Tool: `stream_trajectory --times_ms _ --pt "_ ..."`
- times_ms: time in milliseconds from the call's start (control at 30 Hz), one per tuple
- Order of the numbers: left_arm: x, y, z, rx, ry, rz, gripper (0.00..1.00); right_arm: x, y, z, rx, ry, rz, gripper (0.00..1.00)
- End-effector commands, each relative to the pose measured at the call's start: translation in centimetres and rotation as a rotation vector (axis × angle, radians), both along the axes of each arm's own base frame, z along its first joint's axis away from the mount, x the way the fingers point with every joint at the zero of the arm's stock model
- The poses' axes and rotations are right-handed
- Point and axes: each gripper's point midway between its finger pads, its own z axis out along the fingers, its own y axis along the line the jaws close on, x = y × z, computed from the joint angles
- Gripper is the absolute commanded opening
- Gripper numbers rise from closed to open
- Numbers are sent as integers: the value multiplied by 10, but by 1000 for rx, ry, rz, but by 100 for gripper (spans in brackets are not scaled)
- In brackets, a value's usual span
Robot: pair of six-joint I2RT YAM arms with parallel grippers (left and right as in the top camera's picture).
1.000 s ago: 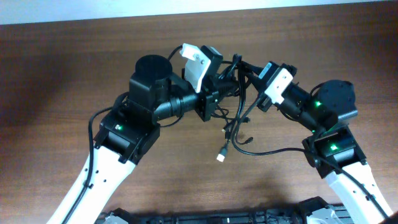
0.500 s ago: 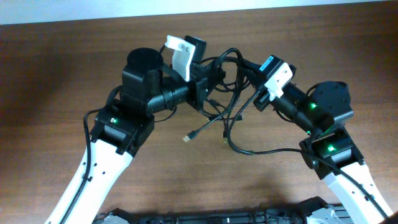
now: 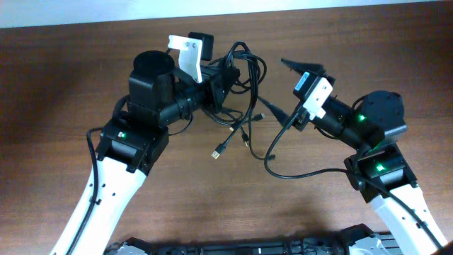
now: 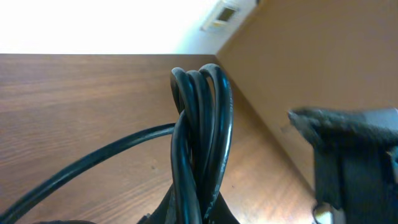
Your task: Untangle cables
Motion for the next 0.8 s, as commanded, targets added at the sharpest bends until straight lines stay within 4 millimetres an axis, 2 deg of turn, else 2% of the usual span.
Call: stream_trajectory --times_ms 0,133,200,233,300,333,433,500,600,767 --pt "-25 -14 22 -14 -95 -156 0 -3 0 3 -84 -114 10 89" --pt "-37 -29 25 -16 -123 -210 0 -12 7 -3 -184 -216 74 89" --pt "-39 -32 28 -15 -145 -224 0 -12 7 -5 -192 -214 79 82" --pt "-41 -35 28 -17 -148 -233 0 -12 7 -5 -192 -214 79 72" --pt "-46 -41 30 -21 -154 -252 0 -12 7 -5 -203 -230 79 42" --pt "-47 -43 30 -23 -158 -258 0 -12 7 -5 -203 -231 79 32" --pt "-47 -44 30 -24 -159 -260 0 -12 7 -5 -203 -230 79 43" --pt "-46 -45 29 -22 -155 -260 0 -12 7 -5 -203 -231 78 63" --pt "-44 -46 25 -18 -147 -260 0 -12 7 -3 -201 -237 77 66" --pt "-46 -48 25 -26 -143 -283 0 -12 7 -3 -202 -238 77 65"
